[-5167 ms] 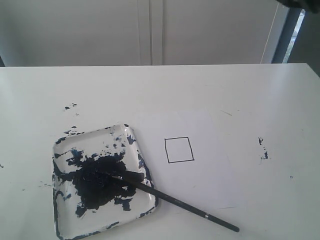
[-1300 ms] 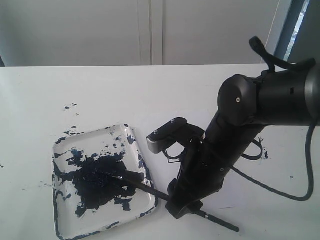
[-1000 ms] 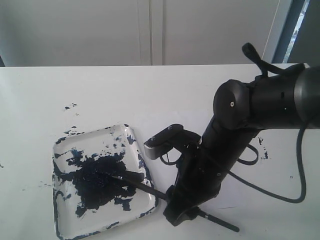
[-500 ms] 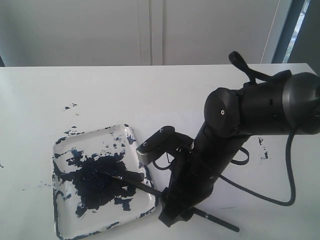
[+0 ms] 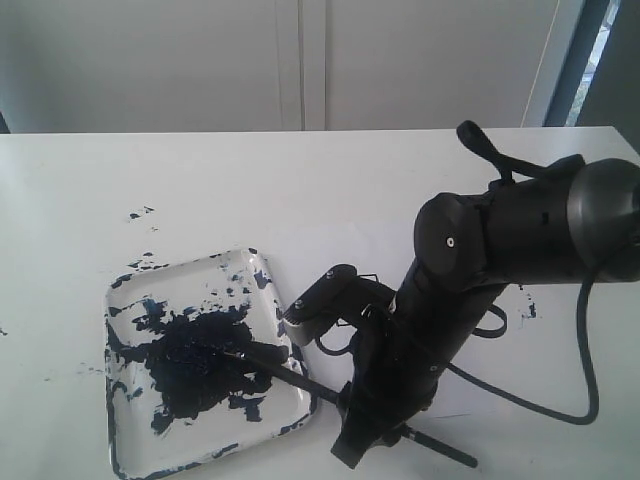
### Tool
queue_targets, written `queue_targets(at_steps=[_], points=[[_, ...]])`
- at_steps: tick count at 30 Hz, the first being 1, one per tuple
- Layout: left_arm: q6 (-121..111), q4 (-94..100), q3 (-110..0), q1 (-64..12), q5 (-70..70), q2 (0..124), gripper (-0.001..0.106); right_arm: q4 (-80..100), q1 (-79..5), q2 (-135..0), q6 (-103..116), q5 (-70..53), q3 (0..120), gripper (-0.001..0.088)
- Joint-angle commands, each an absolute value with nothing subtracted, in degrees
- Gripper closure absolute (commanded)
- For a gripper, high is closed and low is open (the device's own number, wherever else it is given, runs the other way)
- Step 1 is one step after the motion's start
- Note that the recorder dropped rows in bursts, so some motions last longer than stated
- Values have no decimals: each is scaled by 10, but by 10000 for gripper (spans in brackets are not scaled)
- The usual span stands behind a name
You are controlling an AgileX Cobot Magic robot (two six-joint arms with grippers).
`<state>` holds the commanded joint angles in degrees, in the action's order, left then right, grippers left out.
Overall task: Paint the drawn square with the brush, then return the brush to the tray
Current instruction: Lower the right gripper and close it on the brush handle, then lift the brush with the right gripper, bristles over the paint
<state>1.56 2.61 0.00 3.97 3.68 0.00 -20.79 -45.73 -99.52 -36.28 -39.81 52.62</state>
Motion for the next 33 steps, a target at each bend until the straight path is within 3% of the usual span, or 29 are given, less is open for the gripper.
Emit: queue_targets(at_steps=[7, 14, 33], points=[[16, 26, 0, 40, 37, 0, 435, -208, -457, -995, -362, -392, 526, 609], [16, 26, 0, 40, 37, 0, 435, -208, -457, -995, -360, -390, 526, 871], [16, 26, 0, 40, 37, 0, 435, -169, -457, -893, -343, -420, 573, 868]])
